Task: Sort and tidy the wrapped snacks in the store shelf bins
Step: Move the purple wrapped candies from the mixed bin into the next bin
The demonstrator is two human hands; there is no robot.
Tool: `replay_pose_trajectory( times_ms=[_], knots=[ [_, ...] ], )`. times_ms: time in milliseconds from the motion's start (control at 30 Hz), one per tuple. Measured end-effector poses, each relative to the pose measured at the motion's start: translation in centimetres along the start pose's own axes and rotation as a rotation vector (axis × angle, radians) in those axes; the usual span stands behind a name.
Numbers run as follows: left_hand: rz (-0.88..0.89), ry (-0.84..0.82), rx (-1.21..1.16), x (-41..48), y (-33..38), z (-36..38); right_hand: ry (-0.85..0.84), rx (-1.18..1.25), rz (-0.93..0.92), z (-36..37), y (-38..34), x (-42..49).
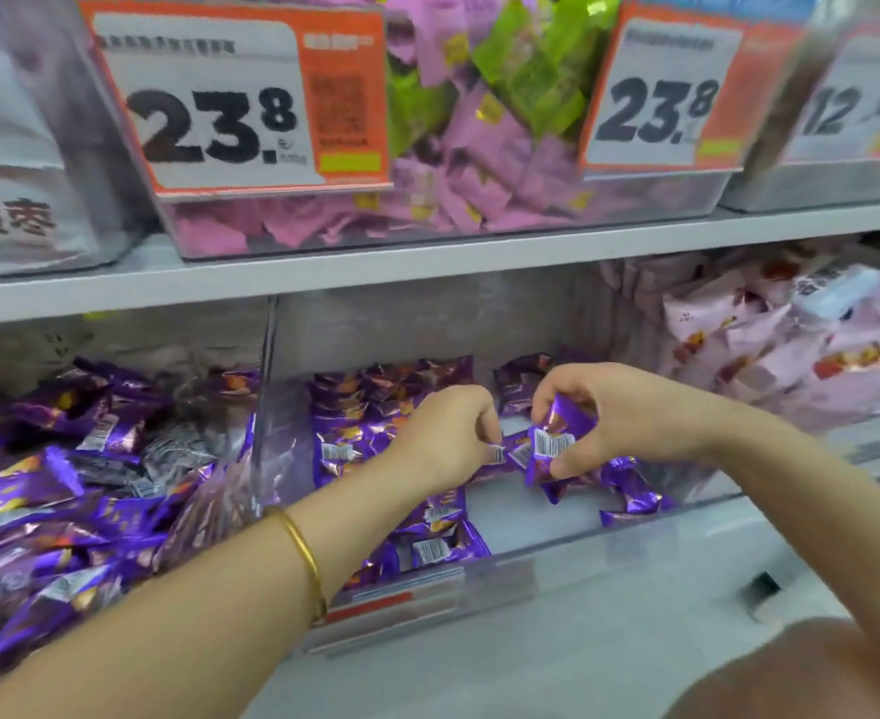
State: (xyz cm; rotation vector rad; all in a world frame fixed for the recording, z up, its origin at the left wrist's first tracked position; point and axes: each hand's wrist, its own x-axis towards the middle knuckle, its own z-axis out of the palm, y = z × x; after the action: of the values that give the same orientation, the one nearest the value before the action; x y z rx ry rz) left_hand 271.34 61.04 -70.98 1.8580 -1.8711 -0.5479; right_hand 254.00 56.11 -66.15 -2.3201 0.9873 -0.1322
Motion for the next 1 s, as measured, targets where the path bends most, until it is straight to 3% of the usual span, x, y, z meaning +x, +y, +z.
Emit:
replay_pose_trajectory(
  times_ms=[100,267,600,800,900,1000],
  knots=[
    [0.022,-0.046,0.09,0.6,-0.1,1.2,-0.093,0.079,0.047,0.7,1.4,0.7],
    [0.07,-0.02,0.283,0.6,-0.5,1.9,-0.161,-0.12,0.053,2.7,2.6,2.0],
    [0.017,-0.058,0.112,0.9,-1.5,1.5,-0.195,-0.307,-0.065,5.1,2.4,3.3],
    [0.014,-0.108,0.161,0.3,-1.6,1.8,-0.122,-0.514,0.074,5.7,2.1,3.3],
    [0.012,-0.088,0.162,0.2,-1.6,1.7,-0.14,-0.466,0.154,5.8,2.0,3.3],
    [0.006,-0.087,0.164,0.1,-1.4,1.4,-0.204,-0.269,0.21,6.3,1.7,3.6]
  ],
)
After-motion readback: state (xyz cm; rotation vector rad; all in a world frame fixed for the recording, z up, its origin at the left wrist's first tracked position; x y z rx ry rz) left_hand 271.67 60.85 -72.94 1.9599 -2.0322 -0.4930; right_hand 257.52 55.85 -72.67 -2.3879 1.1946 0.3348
